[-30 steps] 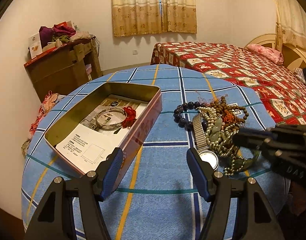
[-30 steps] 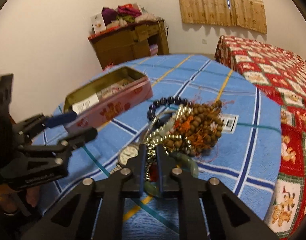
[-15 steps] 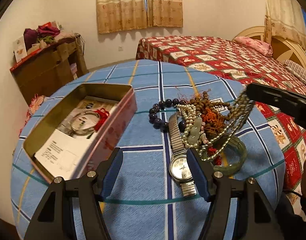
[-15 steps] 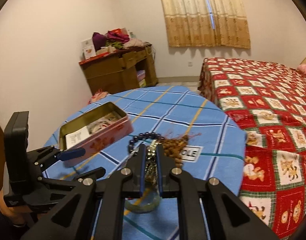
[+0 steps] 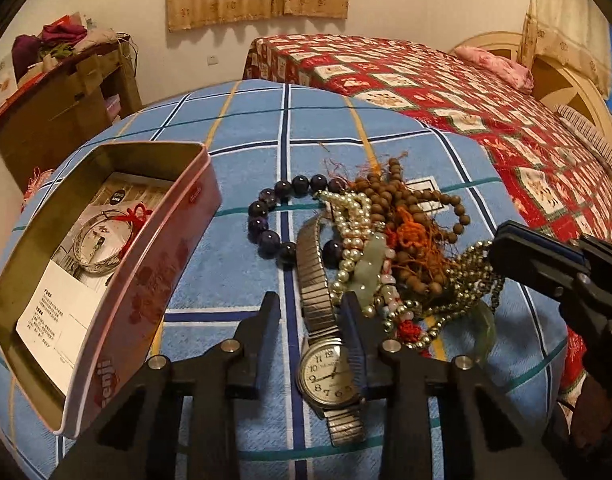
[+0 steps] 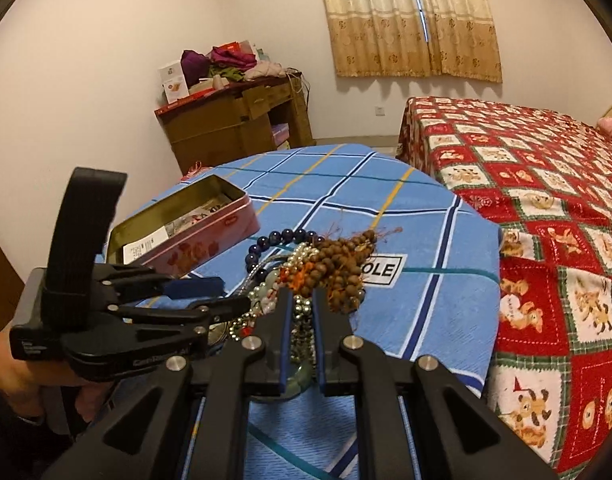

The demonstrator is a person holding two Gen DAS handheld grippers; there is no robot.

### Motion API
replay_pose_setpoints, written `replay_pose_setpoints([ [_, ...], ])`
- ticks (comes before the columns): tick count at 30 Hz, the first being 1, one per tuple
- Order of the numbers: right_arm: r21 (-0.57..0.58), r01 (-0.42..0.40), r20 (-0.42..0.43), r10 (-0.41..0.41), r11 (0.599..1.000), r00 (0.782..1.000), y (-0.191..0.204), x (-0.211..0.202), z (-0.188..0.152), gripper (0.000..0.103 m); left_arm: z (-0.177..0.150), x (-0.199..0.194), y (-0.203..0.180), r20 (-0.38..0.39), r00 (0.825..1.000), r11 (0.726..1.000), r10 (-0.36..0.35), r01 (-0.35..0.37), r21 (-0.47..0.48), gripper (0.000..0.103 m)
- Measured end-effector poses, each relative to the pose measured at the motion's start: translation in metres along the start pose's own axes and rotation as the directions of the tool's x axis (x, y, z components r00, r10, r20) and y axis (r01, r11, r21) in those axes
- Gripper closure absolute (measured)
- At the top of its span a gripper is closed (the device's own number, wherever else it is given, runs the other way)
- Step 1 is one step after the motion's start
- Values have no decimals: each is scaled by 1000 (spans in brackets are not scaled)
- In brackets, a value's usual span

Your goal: Organize jewelry

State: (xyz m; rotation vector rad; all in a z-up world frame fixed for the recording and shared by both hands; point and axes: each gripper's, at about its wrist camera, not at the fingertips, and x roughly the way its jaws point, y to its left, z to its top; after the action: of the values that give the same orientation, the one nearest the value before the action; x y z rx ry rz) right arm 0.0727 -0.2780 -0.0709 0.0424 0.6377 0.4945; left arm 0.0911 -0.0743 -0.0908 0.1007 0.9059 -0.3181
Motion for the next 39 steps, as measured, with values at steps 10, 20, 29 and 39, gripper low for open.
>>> replay_pose_setpoints([
  [10, -9, -11, 8, 11, 1000, 1000, 5, -1, 1, 91, -6, -2, 3, -14, 998, 998, -69, 69, -6, 88],
  [20, -16, -24, 40, 24, 1000, 999, 10, -12, 7, 91, -12, -43, 25, 92, 993, 995, -73, 79, -57, 89],
  [29, -47, -47, 60, 50, 998, 997, 24, -20, 17, 91, -10, -73, 35, 166, 983, 993, -73, 87, -78, 89],
  [39, -100, -87, 101, 97, 991, 990, 40, -24, 53, 91, 7, -109, 51, 262, 965, 996, -14, 37, -83, 89],
])
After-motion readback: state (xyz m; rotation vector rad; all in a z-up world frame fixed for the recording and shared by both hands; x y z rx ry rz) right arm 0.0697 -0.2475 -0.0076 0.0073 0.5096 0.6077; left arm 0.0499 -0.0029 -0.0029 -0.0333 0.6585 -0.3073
